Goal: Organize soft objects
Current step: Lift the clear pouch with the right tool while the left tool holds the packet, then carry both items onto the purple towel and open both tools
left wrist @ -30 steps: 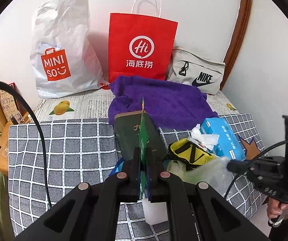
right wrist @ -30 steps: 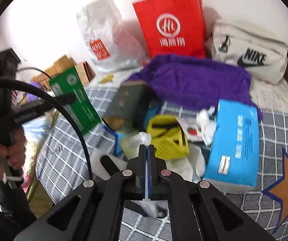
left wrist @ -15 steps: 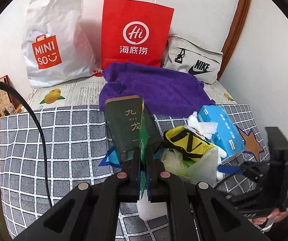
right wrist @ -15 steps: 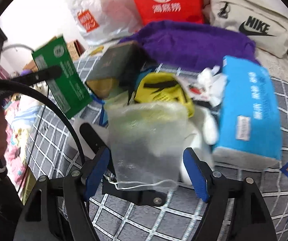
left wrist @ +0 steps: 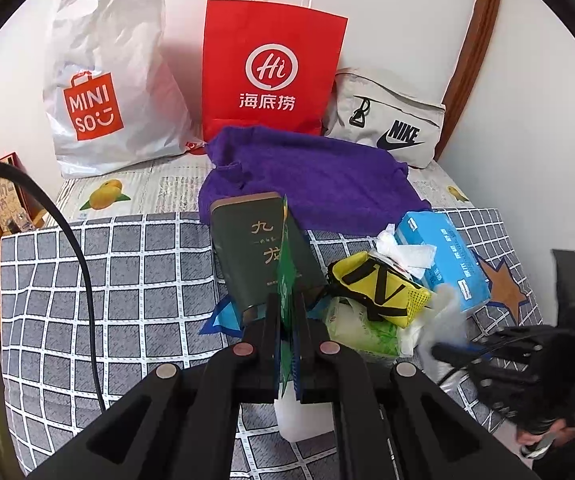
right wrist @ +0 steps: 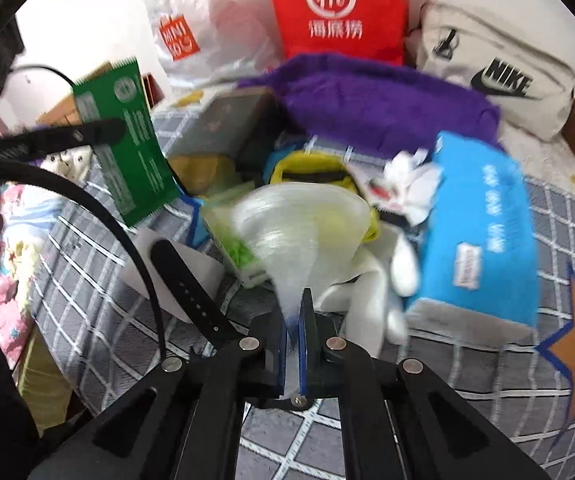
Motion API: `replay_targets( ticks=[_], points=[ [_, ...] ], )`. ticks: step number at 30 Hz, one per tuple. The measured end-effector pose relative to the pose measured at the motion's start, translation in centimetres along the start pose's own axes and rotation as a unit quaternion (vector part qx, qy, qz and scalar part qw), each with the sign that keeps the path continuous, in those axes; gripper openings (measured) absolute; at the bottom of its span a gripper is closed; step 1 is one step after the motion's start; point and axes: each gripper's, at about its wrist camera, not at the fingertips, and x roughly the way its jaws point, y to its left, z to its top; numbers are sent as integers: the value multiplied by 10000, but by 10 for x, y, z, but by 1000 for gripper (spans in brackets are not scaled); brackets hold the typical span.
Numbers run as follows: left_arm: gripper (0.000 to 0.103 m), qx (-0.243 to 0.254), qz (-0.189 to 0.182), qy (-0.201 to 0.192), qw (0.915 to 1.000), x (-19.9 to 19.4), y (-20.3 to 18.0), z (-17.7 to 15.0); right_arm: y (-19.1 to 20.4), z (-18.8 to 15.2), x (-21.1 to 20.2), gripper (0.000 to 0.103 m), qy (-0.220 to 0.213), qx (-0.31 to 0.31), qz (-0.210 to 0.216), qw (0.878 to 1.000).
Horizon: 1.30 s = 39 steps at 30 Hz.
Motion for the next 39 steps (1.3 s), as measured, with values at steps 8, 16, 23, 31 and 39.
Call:
replay_targets(
  ticks=[8, 16, 23, 31, 39],
  points=[
    [5, 58, -63, -132, 9999, -7, -4, 10, -18, 15, -38, 5, -359, 235, 336, 9985],
    [5, 60, -195, -254, 9995, -6, 0, 29, -33, 47, -53, 5, -626, 164, 57, 9979],
    [5, 103, -214, -282, 9993, 5, 0, 55, -60, 73, -52, 5, -781, 257, -225, 9964],
    [5, 197, -257, -309, 9990, 20, -5, 94, -91, 109, -34, 5, -814, 317, -365, 9955],
    [5, 84, -507, -121, 9986, 58, 0, 137, -134, 154, 17, 5, -520, 690, -440, 9953]
  ],
)
